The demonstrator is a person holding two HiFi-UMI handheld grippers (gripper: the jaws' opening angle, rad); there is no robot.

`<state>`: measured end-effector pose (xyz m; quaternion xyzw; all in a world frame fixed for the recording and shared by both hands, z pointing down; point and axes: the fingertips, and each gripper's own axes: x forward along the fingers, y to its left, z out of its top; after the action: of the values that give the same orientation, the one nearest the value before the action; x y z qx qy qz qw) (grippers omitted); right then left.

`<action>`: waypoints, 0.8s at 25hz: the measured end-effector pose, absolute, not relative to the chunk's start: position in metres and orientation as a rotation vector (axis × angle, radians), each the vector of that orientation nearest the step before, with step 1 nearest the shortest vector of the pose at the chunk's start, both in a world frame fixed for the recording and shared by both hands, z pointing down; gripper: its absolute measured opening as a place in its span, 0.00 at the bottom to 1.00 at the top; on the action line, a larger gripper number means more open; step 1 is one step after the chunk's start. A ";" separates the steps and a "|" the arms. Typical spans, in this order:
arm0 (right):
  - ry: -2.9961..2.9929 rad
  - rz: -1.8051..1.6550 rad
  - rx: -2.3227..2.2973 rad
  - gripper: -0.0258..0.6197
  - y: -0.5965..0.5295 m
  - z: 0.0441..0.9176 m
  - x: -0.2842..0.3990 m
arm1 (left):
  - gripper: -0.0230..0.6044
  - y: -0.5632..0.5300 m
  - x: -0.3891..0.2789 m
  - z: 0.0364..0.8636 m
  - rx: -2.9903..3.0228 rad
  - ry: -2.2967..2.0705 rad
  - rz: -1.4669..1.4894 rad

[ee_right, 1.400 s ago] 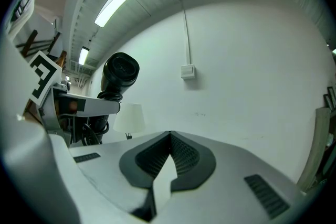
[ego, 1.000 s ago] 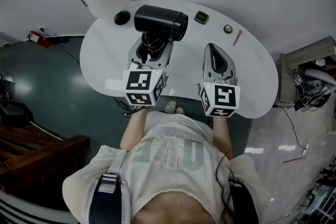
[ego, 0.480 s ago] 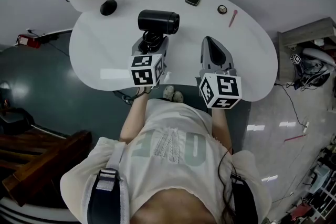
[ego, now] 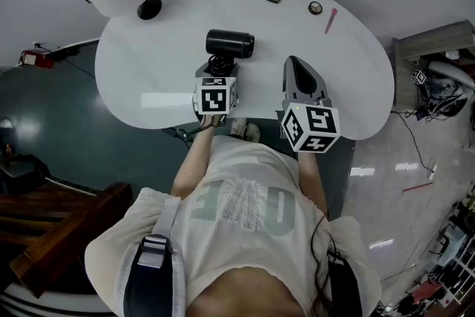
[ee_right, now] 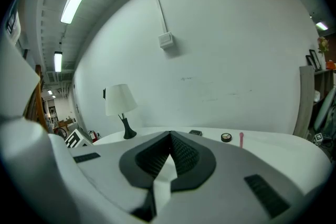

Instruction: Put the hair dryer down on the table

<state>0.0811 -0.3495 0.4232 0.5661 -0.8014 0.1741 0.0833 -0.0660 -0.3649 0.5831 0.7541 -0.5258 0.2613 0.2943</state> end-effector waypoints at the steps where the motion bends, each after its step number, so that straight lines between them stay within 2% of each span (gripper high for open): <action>1: -2.385 0.525 1.686 0.04 -0.349 0.425 0.080 | 0.44 -0.363 -0.066 0.589 1.993 -1.389 0.716; 20: -2.341 0.566 1.609 0.04 -0.338 0.449 0.071 | 0.44 -0.366 -0.058 0.639 1.902 -1.309 0.963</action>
<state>0.0715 -0.3378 0.4486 0.5514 -0.8021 0.1939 0.1222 -0.0580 -0.3664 0.6394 0.7217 -0.4968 0.3653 0.3146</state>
